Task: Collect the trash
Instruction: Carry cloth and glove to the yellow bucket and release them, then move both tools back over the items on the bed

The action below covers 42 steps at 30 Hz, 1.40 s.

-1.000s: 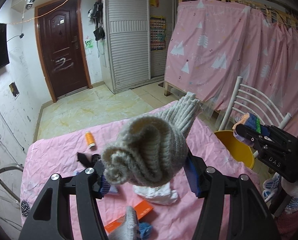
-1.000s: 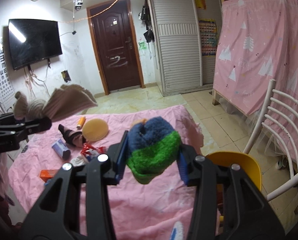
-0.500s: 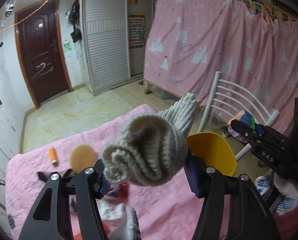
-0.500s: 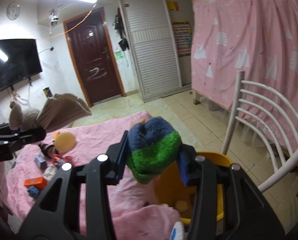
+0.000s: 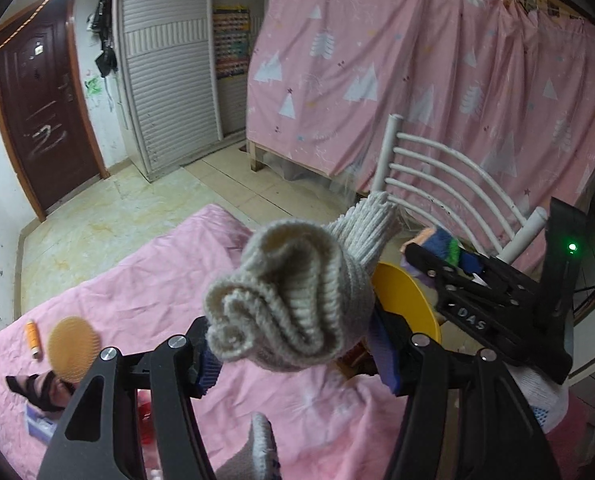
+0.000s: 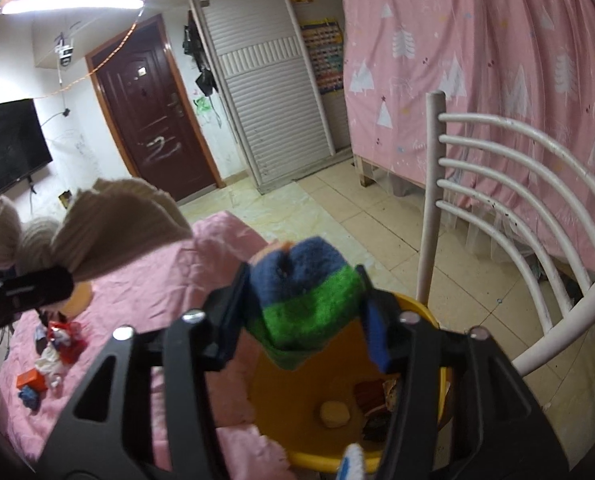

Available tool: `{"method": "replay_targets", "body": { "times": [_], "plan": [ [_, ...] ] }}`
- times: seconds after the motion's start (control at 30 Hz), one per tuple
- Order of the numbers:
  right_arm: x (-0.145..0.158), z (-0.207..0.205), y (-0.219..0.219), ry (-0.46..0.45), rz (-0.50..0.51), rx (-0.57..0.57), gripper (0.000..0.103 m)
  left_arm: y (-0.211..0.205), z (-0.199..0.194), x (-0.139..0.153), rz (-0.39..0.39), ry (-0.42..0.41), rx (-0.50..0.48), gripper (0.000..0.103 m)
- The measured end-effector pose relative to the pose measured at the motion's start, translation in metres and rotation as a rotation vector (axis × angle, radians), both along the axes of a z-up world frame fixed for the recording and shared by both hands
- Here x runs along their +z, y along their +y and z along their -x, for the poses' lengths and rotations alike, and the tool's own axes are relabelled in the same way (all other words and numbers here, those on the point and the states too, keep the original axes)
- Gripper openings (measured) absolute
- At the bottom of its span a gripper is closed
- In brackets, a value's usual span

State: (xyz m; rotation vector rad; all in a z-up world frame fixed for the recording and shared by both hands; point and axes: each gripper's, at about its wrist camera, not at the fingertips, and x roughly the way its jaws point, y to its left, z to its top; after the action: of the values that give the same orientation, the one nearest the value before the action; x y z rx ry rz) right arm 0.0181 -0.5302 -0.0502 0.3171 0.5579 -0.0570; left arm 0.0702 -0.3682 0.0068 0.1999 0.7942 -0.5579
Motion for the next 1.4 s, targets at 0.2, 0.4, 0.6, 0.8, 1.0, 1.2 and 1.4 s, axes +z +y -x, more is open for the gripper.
{"method": "replay_targets", "body": {
  "times": [0.2,0.4,0.6,0.8,1.0,1.2,1.4],
  "plan": [
    [-0.008,-0.005,-0.018,-0.002,-0.003,-0.033,0.067,-0.033,-0.002,-0.013,-0.022,0.014,-0.031,0.052],
    [-0.017,0.004,-0.048,0.001,-0.032,-0.112,0.068,-0.064,-0.005,-0.022,-0.035,0.033,-0.071,0.055],
    [-0.014,0.011,-0.062,-0.011,-0.052,-0.139,0.069,-0.077,0.006,-0.018,-0.034,0.006,-0.107,0.066],
    [-0.009,0.011,-0.054,-0.017,-0.044,-0.108,0.069,-0.067,0.010,-0.008,-0.024,-0.003,-0.098,0.067],
    [0.002,0.015,-0.035,-0.031,-0.029,-0.073,0.075,-0.042,0.019,0.006,-0.005,-0.024,-0.080,0.067],
    [0.011,0.016,-0.009,-0.033,-0.015,-0.025,0.075,-0.006,0.024,0.018,0.019,-0.038,-0.038,0.068],
    [0.018,0.017,0.018,-0.033,0.001,0.022,0.075,0.039,0.027,0.031,0.052,-0.057,0.027,0.071]
  ]
}}
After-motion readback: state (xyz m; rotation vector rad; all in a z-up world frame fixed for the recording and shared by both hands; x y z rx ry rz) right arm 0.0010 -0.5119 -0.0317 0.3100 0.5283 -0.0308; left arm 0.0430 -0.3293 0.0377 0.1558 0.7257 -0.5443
